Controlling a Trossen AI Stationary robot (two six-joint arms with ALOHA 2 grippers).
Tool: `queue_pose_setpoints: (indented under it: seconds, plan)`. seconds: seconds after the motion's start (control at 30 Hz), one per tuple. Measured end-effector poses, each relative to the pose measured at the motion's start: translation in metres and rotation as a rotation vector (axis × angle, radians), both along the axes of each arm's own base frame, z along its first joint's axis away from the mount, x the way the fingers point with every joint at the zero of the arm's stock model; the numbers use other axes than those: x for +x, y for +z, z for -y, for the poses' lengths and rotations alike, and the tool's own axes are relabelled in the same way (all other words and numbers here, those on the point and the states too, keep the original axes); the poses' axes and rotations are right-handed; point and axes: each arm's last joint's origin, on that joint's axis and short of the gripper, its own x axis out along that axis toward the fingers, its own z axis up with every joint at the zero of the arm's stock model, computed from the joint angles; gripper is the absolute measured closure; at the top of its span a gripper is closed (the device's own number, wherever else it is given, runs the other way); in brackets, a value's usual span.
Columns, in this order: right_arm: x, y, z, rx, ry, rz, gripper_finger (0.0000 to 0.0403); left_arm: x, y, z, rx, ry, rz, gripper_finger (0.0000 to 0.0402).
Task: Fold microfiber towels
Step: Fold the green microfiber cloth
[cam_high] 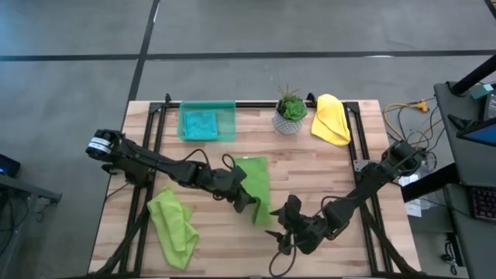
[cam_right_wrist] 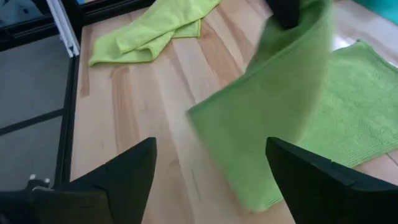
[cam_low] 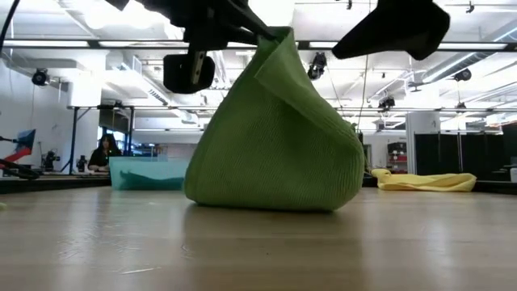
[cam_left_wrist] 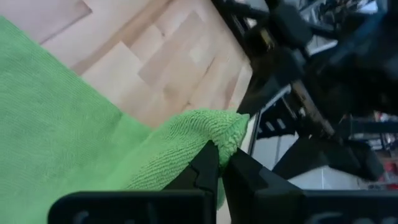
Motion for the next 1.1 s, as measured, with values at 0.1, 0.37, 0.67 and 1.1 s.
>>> queue_pose_setpoints:
  seconds: [0.1,0.37,0.67,1.1]
  plan:
    - [-0.001,-0.001,0.000,-0.011,0.001,-0.009,0.0104,0.002,0.002,-0.006,-0.020,0.026,0.016,0.0401]
    - [0.000,-0.006,0.004,-0.108,-0.078,0.007,0.0112,0.007,0.002,-0.022,-0.105,0.100,0.132,0.0401]
    - [0.005,-0.021,0.008,-0.217,-0.133,-0.013,0.0128,0.000,-0.016,-0.033,-0.196,0.162,0.175,0.0401]
    - [0.019,0.010,-0.014,0.143,-0.197,0.090,0.0156,0.001,-0.016,-0.040,-0.194,0.178,0.213,0.0401]
